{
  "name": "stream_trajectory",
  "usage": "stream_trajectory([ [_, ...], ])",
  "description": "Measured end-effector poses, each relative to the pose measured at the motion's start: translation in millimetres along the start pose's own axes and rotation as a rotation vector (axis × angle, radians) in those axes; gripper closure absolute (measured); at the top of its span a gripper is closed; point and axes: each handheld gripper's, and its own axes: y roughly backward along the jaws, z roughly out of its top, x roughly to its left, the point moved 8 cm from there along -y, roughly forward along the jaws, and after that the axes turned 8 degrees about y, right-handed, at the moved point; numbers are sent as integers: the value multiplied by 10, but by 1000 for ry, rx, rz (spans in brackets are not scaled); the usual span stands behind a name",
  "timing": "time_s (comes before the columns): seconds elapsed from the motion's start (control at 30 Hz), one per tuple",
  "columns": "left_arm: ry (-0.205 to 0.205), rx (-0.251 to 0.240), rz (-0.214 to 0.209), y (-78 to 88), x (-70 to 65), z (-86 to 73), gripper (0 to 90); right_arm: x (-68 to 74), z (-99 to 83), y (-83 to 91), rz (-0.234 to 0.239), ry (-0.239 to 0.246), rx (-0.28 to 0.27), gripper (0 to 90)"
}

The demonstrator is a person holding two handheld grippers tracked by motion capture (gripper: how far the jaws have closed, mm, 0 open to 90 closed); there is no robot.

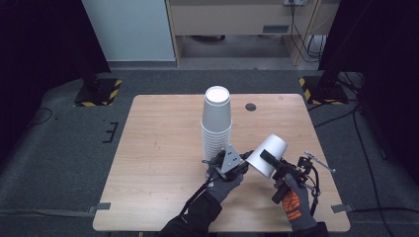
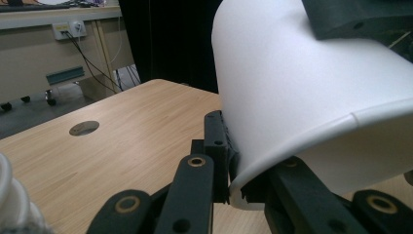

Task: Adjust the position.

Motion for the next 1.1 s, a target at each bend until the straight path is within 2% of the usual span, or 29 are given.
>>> stream_trajectory([
  [0.17,0,6,-10,37,-21,8,839,-11,38,10,-13,28,-19,71],
  [0.4,3,23,-28,92,-55,-7,841,-76,95,36,-33,38,-35,59],
  [0.57,8,23,-25,141,-42,2,844,-87,99,34,-41,46,-35,59],
  [0.8,11,23,-31,251,-19,42,854,-205,133,68,-97,72,-55,97],
  [0.97,21,41,-45,318,-1,39,858,-231,167,87,-129,122,-59,107],
  [1.1,20,57,-48,378,25,38,857,-270,204,113,-144,132,-74,113],
])
